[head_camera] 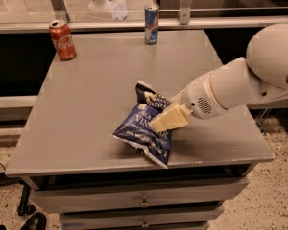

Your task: Move blue chip bag near redbull can

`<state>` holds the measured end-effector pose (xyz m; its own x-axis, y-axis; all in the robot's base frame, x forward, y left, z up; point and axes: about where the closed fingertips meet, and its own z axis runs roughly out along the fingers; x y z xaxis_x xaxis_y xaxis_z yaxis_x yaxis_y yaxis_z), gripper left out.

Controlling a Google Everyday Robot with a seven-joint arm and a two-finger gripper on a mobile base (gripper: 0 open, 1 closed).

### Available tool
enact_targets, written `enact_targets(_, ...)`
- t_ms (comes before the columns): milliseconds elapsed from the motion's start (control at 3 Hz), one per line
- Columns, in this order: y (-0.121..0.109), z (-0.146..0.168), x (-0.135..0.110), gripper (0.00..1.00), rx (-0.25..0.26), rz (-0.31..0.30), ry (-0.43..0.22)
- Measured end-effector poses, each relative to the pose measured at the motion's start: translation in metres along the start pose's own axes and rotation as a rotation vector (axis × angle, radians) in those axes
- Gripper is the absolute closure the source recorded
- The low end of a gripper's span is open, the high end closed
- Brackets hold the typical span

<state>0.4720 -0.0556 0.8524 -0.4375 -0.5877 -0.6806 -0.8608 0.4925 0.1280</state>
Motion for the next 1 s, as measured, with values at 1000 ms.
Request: enact_targets(1000, -0.036, -0.038, -0.024, 1.0, 0.17, 0.026, 0.021)
